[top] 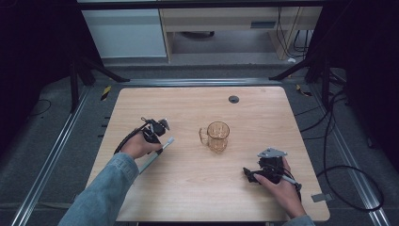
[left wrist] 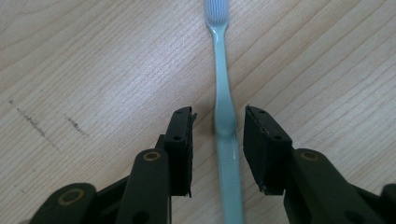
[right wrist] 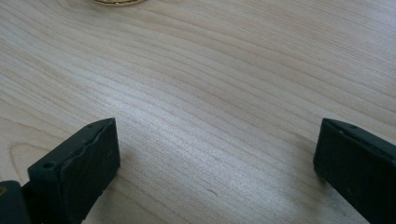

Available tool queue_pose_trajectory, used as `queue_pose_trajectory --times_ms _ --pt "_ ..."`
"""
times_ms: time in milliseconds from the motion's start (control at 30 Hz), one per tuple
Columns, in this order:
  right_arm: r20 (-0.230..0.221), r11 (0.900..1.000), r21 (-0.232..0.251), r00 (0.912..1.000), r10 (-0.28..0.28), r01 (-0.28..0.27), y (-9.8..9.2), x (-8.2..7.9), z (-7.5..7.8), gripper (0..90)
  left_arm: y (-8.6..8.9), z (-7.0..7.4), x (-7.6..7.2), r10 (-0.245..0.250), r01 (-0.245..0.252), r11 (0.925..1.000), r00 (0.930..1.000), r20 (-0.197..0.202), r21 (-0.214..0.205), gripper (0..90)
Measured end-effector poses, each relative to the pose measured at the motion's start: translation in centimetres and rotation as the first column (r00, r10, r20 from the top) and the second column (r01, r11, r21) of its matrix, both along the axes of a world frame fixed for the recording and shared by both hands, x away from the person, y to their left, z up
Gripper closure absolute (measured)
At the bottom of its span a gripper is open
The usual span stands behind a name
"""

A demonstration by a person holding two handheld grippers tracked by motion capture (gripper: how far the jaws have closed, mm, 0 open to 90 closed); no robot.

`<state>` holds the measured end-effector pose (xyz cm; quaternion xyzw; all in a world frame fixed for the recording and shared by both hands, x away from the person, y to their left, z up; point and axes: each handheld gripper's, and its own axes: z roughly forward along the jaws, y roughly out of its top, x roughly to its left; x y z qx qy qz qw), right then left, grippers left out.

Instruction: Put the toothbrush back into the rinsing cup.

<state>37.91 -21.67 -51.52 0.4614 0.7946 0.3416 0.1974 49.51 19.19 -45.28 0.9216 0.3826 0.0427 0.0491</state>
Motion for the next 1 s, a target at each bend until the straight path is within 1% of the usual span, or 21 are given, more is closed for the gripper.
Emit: queue_pose_trajectory --times_ms 100,267,333,433,467,500,700,867,1000 --pt "0.0 1.0 0.0 1.0 0.0 0.0 0.0 0.0 0.0 0.7 0.0 -0.14 0.07 0.0 0.0 1.0 0.9999 -0.011 0.005 63.4" --pt "-0.001 1.0 0.001 1.0 -0.001 0.001 0.01 -0.01 0.0 0.7 0.02 -0.44 0.23 0.001 -0.001 1.0 0.9998 -0.02 0.001 66.5" --pt "-0.001 1.0 0.001 1.0 -0.001 0.001 0.01 -0.01 0.0 0.7 0.0 -0.47 0.34 0.006 -0.006 1.0 0.9998 -0.02 -0.004 67.5" --pt "0.001 1.0 0.0 1.0 0.007 -0.007 -0.08 0.0 -0.01 0.8 -0.16 -0.61 0.48 0.001 -0.002 0.9999 0.9995 -0.032 -0.015 69.0" --pt "-0.001 1.0 0.002 1.0 0.005 -0.005 -0.09 -0.02 0.0 0.7 -0.22 -0.63 0.51 0.0 -0.001 0.9999 0.9994 -0.034 -0.01 69.2" --pt "0.005 0.9999 -0.004 0.9999 0.01 -0.01 -0.17 0.01 -0.03 0.7 -0.27 -0.69 0.53 0.001 -0.001 1.0 0.9995 -0.032 -0.008 69.5" --pt "0.002 1.0 -0.003 1.0 0.008 -0.008 -0.18 -0.01 -0.03 0.7 -0.53 -0.79 0.62 -0.003 0.002 1.0 0.9994 -0.036 -0.009 71.7" --pt "0.004 0.9999 -0.005 0.9999 0.01 -0.01 -0.2 0.01 -0.03 0.7 -0.62 -0.8 0.67 -0.005 0.005 1.0 0.9995 -0.03 -0.008 73.5" --pt "0.004 0.9999 -0.005 0.9999 0.01 -0.01 -0.2 0.01 -0.03 0.7 -0.49 -0.91 0.76 -0.005 0.005 1.0 0.9992 -0.039 -0.005 74.9"
